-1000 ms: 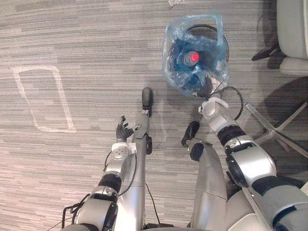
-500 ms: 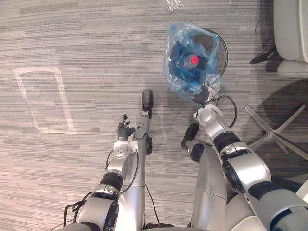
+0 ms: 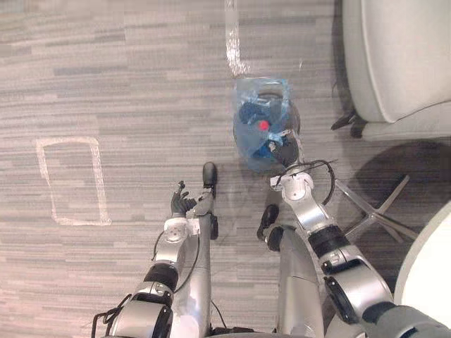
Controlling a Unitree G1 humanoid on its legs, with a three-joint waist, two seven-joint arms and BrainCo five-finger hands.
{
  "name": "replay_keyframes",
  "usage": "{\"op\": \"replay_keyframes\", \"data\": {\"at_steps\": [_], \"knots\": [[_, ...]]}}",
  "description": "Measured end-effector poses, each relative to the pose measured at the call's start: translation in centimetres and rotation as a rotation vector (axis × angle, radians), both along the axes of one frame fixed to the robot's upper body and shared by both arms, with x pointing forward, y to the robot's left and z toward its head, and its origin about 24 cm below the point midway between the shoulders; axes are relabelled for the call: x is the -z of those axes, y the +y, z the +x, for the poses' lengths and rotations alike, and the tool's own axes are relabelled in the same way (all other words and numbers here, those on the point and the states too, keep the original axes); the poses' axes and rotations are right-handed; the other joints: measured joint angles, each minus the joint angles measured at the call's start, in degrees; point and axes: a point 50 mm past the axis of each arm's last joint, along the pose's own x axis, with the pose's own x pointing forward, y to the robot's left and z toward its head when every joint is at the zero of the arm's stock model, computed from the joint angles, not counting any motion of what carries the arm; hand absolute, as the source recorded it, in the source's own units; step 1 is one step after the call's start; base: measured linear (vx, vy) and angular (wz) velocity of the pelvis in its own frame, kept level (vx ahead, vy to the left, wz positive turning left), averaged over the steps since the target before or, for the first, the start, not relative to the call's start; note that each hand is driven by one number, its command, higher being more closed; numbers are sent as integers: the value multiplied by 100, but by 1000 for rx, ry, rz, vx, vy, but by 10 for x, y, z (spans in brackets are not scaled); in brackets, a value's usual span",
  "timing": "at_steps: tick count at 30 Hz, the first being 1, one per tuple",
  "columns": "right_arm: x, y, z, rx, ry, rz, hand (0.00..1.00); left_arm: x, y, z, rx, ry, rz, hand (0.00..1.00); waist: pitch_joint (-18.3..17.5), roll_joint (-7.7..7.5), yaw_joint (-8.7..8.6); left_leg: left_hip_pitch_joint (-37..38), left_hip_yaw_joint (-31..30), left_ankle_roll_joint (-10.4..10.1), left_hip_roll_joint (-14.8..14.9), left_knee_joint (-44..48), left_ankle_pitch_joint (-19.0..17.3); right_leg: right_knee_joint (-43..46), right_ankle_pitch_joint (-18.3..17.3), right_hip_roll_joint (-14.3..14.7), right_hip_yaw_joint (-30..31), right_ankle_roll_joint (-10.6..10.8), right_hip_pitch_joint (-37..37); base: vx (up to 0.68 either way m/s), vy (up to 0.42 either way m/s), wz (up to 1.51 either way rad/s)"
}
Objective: Gather rubbish on tea table into small bin, then transfer packed bag to large trash can.
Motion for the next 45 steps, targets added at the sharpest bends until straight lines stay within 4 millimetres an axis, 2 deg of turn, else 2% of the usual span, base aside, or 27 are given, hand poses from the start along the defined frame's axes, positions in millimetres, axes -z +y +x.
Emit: {"op": "replay_keyframes", "data": {"at_steps": [1, 3, 4, 8, 14, 17, 22, 25, 27, 30, 32, 35, 41, 45], "knots": [[0, 0, -1, -2, -1, 3, 100, 1, 0, -1, 0, 2, 1, 0, -5, -8, -3, 21, 0, 5, 1, -8, -6, -11, 1, 3, 0, -1, 21, 69, -39, -5], [2, 4, -16, -37, -20, 43, 100, 15, 6, -15, -14, 63, 12, 0, -144, -202, -57, 461, 34, -15, 20, -179, -40, -299, 26, 42, -11, 13, 491, 79, -29, -1], [2, 5, -20, -49, -23, 50, 100, 19, 7, -18, -14, 83, 15, 0, -176, -238, -65, 576, 47, -21, 25, -217, -49, -374, 40, 57, -13, 20, 619, 115, -32, -2], [2, 13, -47, -137, -52, 108, 100, 49, 11, -50, -4, 225, 28, 0, -663, -396, -175, 1329, 149, -55, 24, -603, -73, -1038, 177, 131, 0, 89, 1452, 135, -15, -3], [-1, 12, -55, -215, -77, 150, 100, 88, 20, -100, 33, 449, 90, 0, -1400, -423, -229, 2567, 305, -112, 21, -1679, 142, -2257, 549, 315, 151, 160, 2588, 144, -15, -14], [-1, 9, -56, -251, -65, 147, 100, 98, 25, -119, 35, 524, 89, 0, -1563, -439, -252, 3009, 392, -112, 13, -1994, 186, -2656, 681, 363, 216, 185, 3008, 105, -5, -10], [4, 6, -58, -279, -40, 147, 100, 103, 35, -131, 34, 562, 121, 0, -1733, -436, -327, 3358, 398, -112, -69, -2141, 186, -2900, 713, 352, 260, 225, 3374, 49, -15, -4], [5, 0, -58, -286, -33, 110, 100, 91, 34, -118, 69, 475, 143, 0, -1766, -418, -329, 3450, 389, -113, -69, -2143, 185, -2978, 743, 354, 320, 233, 3470, -15, -13, -8], [6, -6, -58, -293, -23, 104, 100, 75, 29, -104, 120, 369, 170, 0, -1800, -400, -330, 3517, 382, -118, -64, -2147, 177, -3061, 779, 358, 344, 239, 3555, -52, 0, -4], [3, -13, -58, -310, -29, 98, 100, 35, 17, -74, 200, 131, 203, 0, -1934, -305, -319, 3514, 360, -152, -48, -2150, 137, -3128, 828, 366, 367, 245, 3558, -70, 16, -5], [-2, -13, -60, -332, -53, 110, 100, 1, 10, -57, 226, -57, 222, 0, -2004, -248, -335, 3516, 354, -150, -51, -2150, 138, -3132, 846, 368, 378, 248, 3558, -44, 0, -2], [-13, -11, -65, -392, -93, 116, 100, -28, 6, -47, 254, -210, 267, 0, -2113, -196, -335, 3516, 353, -145, -54, -2149, 145, -3182, 884, 380, 382, 252, 3577, -11, -2, -1], [-15, -7, -65, -452, -89, 164, 100, -41, -7, -45, 328, -280, 288, 0, -2230, -191, -372, 3610, 341, -145, -40, -2149, 147, -3330, 965, 407, 391, 238, 3748, -4, -2, -1], [-20, 8, -67, -545, -86, 174, 100, -48, -19, -44, 406, -323, 318, 0, -2245, -192, -448, 3632, 391, -147, 4, -2151, 147, -3339, 1004, 445, 465, 219, 3736, -46, -6, -8]]}}
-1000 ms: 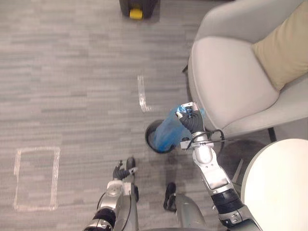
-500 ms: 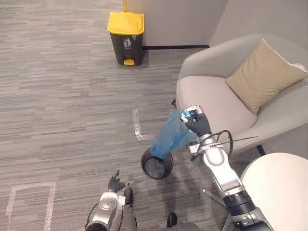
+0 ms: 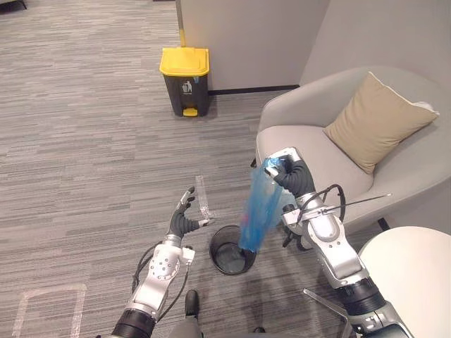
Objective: Gather rubbish on tea table into small bin, then transfer packed bag to large trash can.
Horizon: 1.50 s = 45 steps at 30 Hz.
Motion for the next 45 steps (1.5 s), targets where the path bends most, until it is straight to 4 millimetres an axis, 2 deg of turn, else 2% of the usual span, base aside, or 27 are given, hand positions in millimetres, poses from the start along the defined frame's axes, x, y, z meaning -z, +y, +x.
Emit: {"op": "replay_keyframes", "data": {"at_steps": [4, 9, 13, 18, 30, 31, 38, 45], "knots": [[-14, 17, -9, -116, -42, 42, 100, -7, -14, 5, 65, -30, 10, 0, -38, -12, -40, 45, 42, -1, -7, -2, 1, -6, 18, -6, 46, 3, 0, -40, 4, -7], [-21, 36, -12, -224, -43, 86, 100, -18, -32, 10, 128, -75, 5, 0, -117, -18, -74, 65, 116, -2, 8, -6, -2, -44, 64, -4, 142, 20, -6, -26, 3, -9], [-23, 46, -14, -278, -45, 82, 100, -18, -45, 11, 169, -76, -1, 0, -128, -23, -72, 60, 190, -4, 41, -18, -5, -185, 175, 21, 234, 16, 0, -21, 1, -13], [-23, 51, -16, -313, -32, 95, 100, -8, -53, 11, 184, -34, 1, 0, -175, -37, -76, 61, 249, -5, 67, -5, -4, -186, 195, 44, 299, 12, -30, -1, -10, -7], [-36, 82, -23, -475, -29, 168, 100, 27, -52, 11, 110, 92, 124, 0, -238, -53, -110, 65, 303, -5, 89, -6, -3, -198, 267, 52, 383, 20, -75, -1, -3, -3], [-37, 84, -23, -483, -30, 174, 100, 30, -52, 10, 114, 108, 130, 100, -239, -55, -110, 65, 306, -5, 92, -6, -4, -199, 267, 51, 388, 20, -80, 0, 0, 0], [-37, 88, -24, -498, -5, 197, 100, 53, -53, 1, 152, 215, 181, 100, -257, -82, -116, 65, 314, -10, 106, -7, -7, -199, 269, 51, 404, 20, -91, 0, 0, 0], [-36, 89, -25, -502, -1, 194, 100, 57, -55, -2, 166, 251, 152, 100, -258, -83, -130, 65, 323, -15, 112, -5, -11, -208, 270, 53, 409, 18, -91, 0, 0, 0]]}}
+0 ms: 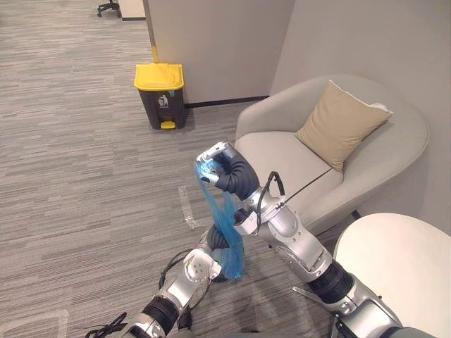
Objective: Gather rubbish on tea table into small bin, then transfer packed bag to large trash can.
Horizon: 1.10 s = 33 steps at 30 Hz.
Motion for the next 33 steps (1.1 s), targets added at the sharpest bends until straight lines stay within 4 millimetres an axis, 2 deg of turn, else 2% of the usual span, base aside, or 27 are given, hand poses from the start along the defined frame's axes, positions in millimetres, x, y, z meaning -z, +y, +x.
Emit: {"op": "replay_keyframes", "data": {"at_steps": [2, 3, 11, 15, 20, 25, 29, 33], "knots": [[3, -1, -1, 0, 11, 0, 100, 0, 0, 0, -9, 4, -15, 100, -1, -1, -1, 0, 2, -1, 0, 1, 0, -1, 0, 0, 4, 0, 0, 0, 0, 0], [7, -2, -2, 4, 26, -2, 0, -1, 1, 1, -15, 3, -20, 100, -1, -2, -1, 0, 2, -1, -1, 1, -1, 0, 0, 0, 4, 0, 1, 0, 0, 0], [50, -16, -3, 138, 71, -170, 0, -16, 17, 5, -122, -47, -113, 100, -7, -11, -23, 12, 8, 0, 0, 0, 0, 17, 0, -1, 16, 0, 4, 0, 0, 0], [56, -41, 3, 306, -21, -312, 0, -20, 29, 1, -171, -65, -142, 100, -34, -50, -16, 22, 6, 0, -5, -1, 0, 15, -1, -4, 14, 1, 11, 0, 0, 0], [58, -82, 6, 597, -206, -502, 0, -18, 43, -5, -223, -62, -146, 100, -63, -91, -10, 43, 2, 1, -6, -16, 0, 17, -1, -5, 12, 2, 25, 0, 0, 0], [65, -105, 0, 766, -243, -576, 0, -11, 47, -13, -251, -36, -151, 100, -68, -84, -18, 105, -15, -3, -13, -30, -8, -14, -2, -16, -26, 3, 116, 0, 0, 2], [77, -125, -10, 916, -161, -552, 0, -5, 59, -21, -316, -11, -156, 100, -67, -78, -17, 103, -16, -12, -14, -30, -16, -20, -3, -21, -40, 4, 116, 0, 0, 0], [111, -135, -17, 981, 39, -556, 0, 6, 71, -30, -398, 38, -171, 100, -55, -44, -44, 107, -30, -12, -40, -29, -17, -24, -8, -42, -76, 12, 129, 0, 0, 2]]}}
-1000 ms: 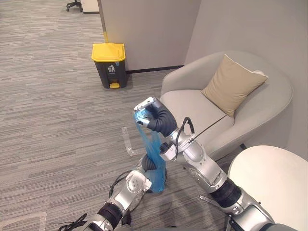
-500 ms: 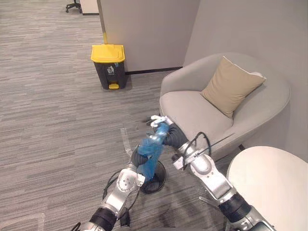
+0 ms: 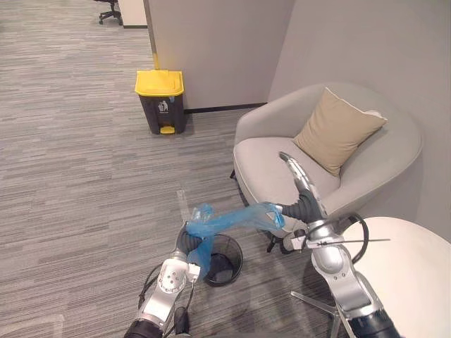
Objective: Gather rubbish on tea table into small bin, then transfer packed bag to large trash can.
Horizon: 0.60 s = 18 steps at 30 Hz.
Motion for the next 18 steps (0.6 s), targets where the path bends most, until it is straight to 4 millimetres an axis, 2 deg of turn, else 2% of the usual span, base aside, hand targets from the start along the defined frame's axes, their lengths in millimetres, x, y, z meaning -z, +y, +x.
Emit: {"op": "replay_keyframes", "data": {"at_steps": [4, 8, 13, 16, 18], "knots": [[61, -14, -8, 56, 306, 22, 0, 25, 17, -18, -108, 130, -32, 100, 61, 82, -17, 105, -35, -40, -60, -1, -98, -56, -43, -56, -45, 43, 157, 3, 11, 8], [119, -24, -30, 57, 615, -10, 0, 42, 23, -32, -116, 227, -39, 100, 134, 201, 2, 109, -72, 16, -120, -2, -143, -55, -119, -102, -106, 120, 186, 17, 7, 7], [170, -30, -63, 81, 909, 0, 0, 62, 32, -50, -136, 349, -37, 100, 162, 209, 26, 140, -78, 27, -203, -2, -166, -51, -137, -168, -102, 97, 227, 66, 0, 3], [191, -30, -81, 165, 1045, 120, 0, 75, 37, -65, -150, 437, -24, 100, 239, 177, 29, 256, -31, 48, -228, -2, -193, -59, -144, -193, -81, 102, 343, 84, -7, -6], [198, -31, -83, 244, 1095, 229, 0, 81, 41, -72, -182, 476, -38, 100, 465, 187, 37, 342, 54, 48, -218, 6, -210, -53, -144, -190, 12, 101, 375, 48, -7, -17]]}}
